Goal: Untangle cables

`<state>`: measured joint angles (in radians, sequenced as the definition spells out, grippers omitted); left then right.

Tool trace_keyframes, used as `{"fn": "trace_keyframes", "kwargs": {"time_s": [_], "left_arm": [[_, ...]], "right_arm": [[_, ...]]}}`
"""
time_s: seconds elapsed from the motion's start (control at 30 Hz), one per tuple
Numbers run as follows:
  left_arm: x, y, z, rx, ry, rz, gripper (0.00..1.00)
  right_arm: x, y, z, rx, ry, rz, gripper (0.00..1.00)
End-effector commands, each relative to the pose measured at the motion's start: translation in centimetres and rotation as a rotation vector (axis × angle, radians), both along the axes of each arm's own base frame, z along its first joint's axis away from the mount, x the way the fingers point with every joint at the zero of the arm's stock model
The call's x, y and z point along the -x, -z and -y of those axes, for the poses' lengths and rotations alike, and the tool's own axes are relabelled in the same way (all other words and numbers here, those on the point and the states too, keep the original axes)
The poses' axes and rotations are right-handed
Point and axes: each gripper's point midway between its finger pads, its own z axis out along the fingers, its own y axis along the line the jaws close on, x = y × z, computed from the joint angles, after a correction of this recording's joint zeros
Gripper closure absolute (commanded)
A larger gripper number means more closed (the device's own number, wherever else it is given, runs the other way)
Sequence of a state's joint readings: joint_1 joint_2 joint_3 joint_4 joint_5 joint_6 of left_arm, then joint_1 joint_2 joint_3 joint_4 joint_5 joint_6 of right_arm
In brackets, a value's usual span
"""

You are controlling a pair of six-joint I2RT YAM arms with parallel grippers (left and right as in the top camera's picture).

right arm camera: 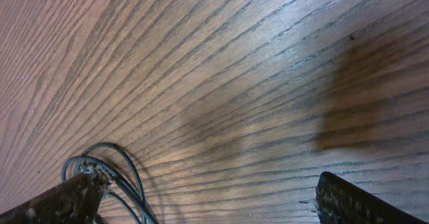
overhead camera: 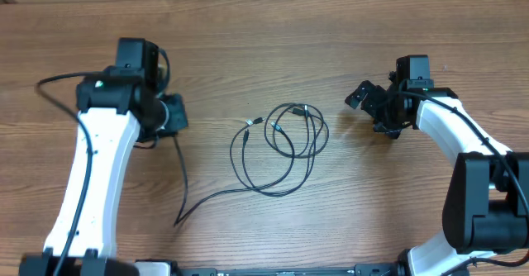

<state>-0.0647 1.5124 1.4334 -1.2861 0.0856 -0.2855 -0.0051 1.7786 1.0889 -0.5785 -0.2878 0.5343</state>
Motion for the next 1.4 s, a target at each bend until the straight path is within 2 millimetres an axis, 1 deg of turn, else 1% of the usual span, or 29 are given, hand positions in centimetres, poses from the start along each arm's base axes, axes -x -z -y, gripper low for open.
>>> {"fn": "trace_keyframes", "kwargs": {"time_s": [0.0, 0.13, 0.2, 0.27, 0.37, 0.4, 0.5, 0.53, 0.63, 0.67, 0.73, 0.9, 1.03, 1.1, 1.2, 1.3, 1.37], "left_arm": [[1.4, 1.2, 5.1, 0.209, 0.284, -0.094, 0.96], [2.5, 3.4, 7.1, 0.21, 0.397, -0.198, 0.95], [2.8, 4.4, 8.1, 0.2, 0.446, -0.224, 0.96], [2.9, 5.4, 9.6, 0.19, 0.497, -0.237, 0.96], [3.2, 6.1, 11.5, 0.181, 0.558, -0.242, 0.96], [3.4, 6.4, 12.5, 0.177, 0.593, -0.237, 0.96], [3.7, 6.5, 14.3, 0.173, 0.652, -0.217, 0.96], [3.8, 6.6, 15.2, 0.166, 0.682, -0.204, 0.95], [4.0, 7.2, 16.4, 0.114, 0.729, -0.174, 0.95], [4.2, 7.8, 16.9, 0.085, 0.756, -0.161, 0.96], [4.5, 8.5, 17.4, 0.059, 0.783, -0.151, 0.96], [6.1, 10.9, 18.9, 0.042, 0.854, -0.138, 0.96], [6.9, 12.4, 19.8, 0.04, 0.895, -0.116, 0.9], [6.9, 13.0, 20.0, 0.032, 0.905, -0.102, 0.86], [6.9, 14.2, 19.7, 0.008, 0.909, -0.085, 0.85], [6.9, 14.8, 19.7, 0.01, 0.91, -0.074, 0.84], [6.9, 15.0, 19.7, 0.011, 0.911, -0.07, 0.76]], "right_arm": [[0.1, 0.3, 0.2, 0.01, -0.003, -0.004, 0.0], [0.1, 0.3, 0.2, 0.01, -0.003, -0.004, 0.0], [0.1, 0.3, 0.2, 0.01, -0.003, -0.004, 0.0], [0.1, 0.3, 0.2, 0.01, -0.003, -0.004, 0.0], [0.1, 0.3, 0.2, 0.01, -0.003, -0.004, 0.0], [0.1, 0.3, 0.2, 0.01, -0.003, -0.004, 0.0], [0.1, 0.3, 0.2, 0.01, -0.003, -0.004, 0.0], [0.1, 0.3, 0.2, 0.01, -0.003, -0.004, 0.0], [0.1, 0.3, 0.2, 0.01, -0.003, -0.004, 0.0], [0.1, 0.3, 0.2, 0.01, -0.003, -0.004, 0.0], [0.1, 0.3, 0.2, 0.01, -0.003, -0.004, 0.0], [0.1, 0.3, 0.2, 0.01, -0.003, -0.004, 0.0], [0.1, 0.3, 0.2, 0.01, -0.003, -0.004, 0.0], [0.1, 0.3, 0.2, 0.01, -0.003, -0.004, 0.0], [0.1, 0.3, 0.2, 0.01, -0.003, -0.004, 0.0], [0.1, 0.3, 0.2, 0.01, -0.003, -0.004, 0.0], [0.1, 0.3, 0.2, 0.01, -0.003, -0.004, 0.0]]}}
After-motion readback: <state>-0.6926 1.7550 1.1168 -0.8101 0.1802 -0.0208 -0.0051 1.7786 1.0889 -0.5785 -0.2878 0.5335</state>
